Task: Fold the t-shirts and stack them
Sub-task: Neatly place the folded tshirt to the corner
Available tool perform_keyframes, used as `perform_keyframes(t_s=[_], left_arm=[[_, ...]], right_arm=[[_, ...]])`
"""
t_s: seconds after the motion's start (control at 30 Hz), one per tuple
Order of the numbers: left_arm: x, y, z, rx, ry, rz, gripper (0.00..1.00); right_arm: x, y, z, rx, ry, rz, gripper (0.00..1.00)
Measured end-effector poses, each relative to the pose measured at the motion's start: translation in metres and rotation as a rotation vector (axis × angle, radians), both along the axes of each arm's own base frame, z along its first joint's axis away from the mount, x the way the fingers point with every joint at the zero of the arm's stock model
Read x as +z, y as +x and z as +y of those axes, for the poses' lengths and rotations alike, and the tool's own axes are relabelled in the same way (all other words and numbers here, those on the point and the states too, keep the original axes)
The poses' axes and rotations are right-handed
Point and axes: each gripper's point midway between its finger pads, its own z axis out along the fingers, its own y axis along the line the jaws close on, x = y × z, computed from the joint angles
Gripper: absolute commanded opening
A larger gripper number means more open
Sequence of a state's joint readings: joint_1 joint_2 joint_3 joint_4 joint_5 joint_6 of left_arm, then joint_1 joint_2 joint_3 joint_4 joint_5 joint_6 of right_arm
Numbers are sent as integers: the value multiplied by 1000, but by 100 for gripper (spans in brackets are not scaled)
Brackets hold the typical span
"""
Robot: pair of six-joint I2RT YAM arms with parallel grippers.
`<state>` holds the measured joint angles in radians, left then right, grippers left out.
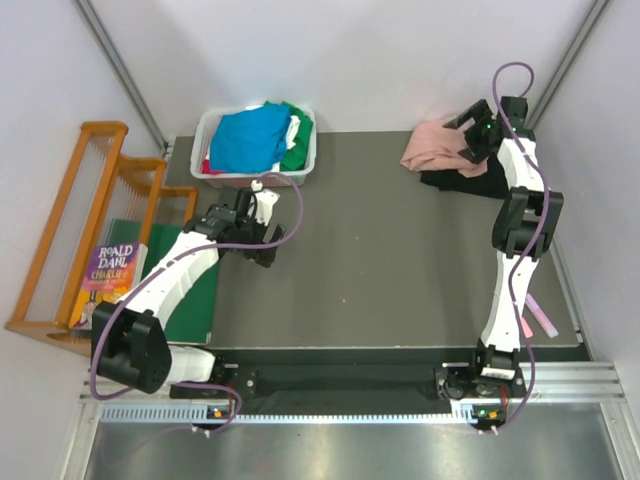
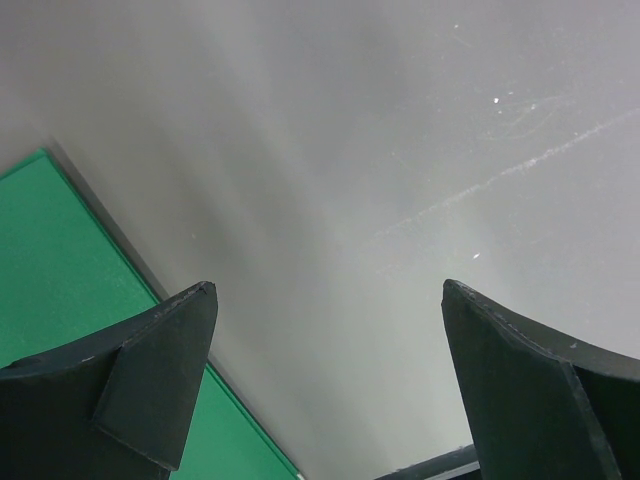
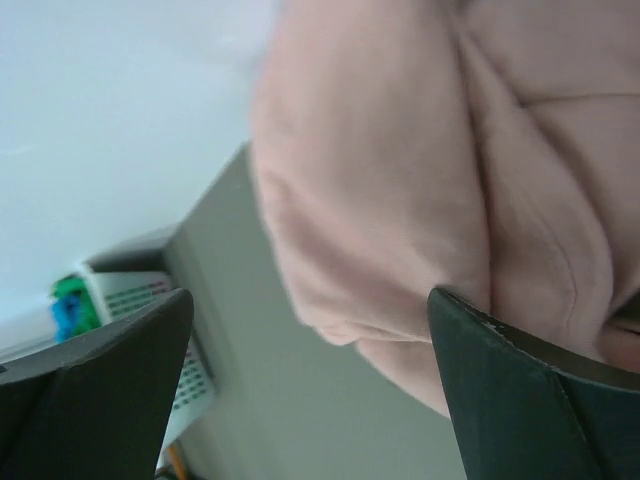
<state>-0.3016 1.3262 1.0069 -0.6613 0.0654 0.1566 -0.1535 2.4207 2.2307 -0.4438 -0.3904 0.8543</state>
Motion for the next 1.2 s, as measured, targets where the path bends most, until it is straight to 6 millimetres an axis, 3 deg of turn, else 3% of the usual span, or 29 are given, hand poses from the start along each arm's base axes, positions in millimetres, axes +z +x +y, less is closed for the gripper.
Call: perform_keyframes(t_s=[0.2,0.5,0.63,0.77,0.9,1.0,1.13,1.2], left_arm=[[0,-2,-2,-8,-10,7,98],[4,-2,-2,-9,-11,-8,98],[9,-1,0,-8,-7,-26,98],[10,-1,0,-10,-8,-30,98],[10,-2,0,-10,-9,-29,98],[10,-2,0,-11,-10,-29,98],[10,-2,0,-10,-8,-29,98],[10,-2,0,-11,-6,-29,98]], right_arm=[[-37,-15,-12,-27,-73,107,100],[-34,-23,-25,-53,-81,144,100],[-40,-44,-38,-98,-159,199,100],[-13,-73,-53,-159,-213,209,100],[40,-78,-85,-249,-250,114,100],[59,-79,-106,-302,-269,70,100],[47,-78,-119,-324,-265,88,100],[29,-74,-118,-308,-241,112,100]])
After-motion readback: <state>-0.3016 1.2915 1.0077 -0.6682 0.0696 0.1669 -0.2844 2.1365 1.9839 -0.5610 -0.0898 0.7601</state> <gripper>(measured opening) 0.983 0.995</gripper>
